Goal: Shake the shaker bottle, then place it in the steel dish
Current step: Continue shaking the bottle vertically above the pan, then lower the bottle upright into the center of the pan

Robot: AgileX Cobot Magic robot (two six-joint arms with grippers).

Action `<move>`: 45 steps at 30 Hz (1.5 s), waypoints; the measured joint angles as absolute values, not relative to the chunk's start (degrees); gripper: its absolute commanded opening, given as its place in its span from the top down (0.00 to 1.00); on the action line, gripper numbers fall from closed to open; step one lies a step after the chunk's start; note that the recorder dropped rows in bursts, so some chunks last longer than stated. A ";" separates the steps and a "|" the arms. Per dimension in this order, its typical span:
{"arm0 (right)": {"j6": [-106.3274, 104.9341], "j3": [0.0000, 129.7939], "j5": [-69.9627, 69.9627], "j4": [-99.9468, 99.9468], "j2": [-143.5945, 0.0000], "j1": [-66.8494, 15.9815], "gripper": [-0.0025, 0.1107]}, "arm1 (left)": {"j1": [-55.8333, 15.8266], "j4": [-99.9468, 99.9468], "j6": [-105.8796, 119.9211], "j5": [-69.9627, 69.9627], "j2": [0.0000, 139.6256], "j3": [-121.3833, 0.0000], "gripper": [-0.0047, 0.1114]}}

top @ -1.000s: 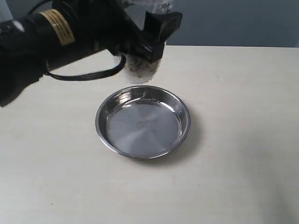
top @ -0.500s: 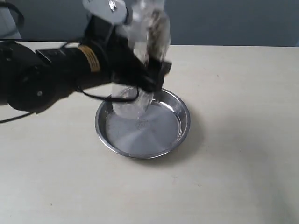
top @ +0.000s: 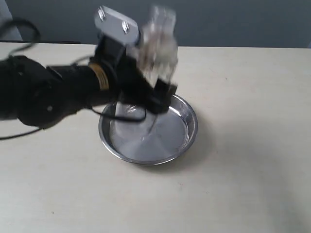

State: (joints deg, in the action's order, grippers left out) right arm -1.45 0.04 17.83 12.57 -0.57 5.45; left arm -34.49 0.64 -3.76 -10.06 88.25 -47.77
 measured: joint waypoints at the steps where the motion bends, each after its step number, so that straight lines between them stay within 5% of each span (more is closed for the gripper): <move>1: -1.45 0.04 17.83 12.57 -0.57 5.45 0.98 | -35.07 1.46 -3.79 -7.37 88.40 -47.60 0.96; 17: -1.45 0.04 17.83 12.57 -0.57 5.45 0.98 | -33.78 6.54 -3.88 -12.58 77.14 -56.16 0.96; 23: -1.45 0.04 17.83 12.57 -0.57 5.45 0.98 | -33.87 -1.64 -4.12 -14.79 87.85 -40.71 0.96; 31: -1.45 0.04 17.83 12.57 -0.57 5.45 0.98 | -33.99 4.87 -2.65 -22.86 75.86 -51.05 0.96; 38: -1.45 0.04 17.83 12.57 -0.57 5.45 0.98 | -32.66 0.00 -5.13 -25.87 86.33 -36.89 0.96; 45: -1.45 0.04 17.83 12.57 -0.57 5.45 0.98 | -32.89 3.55 -3.04 -31.21 76.29 -46.32 0.96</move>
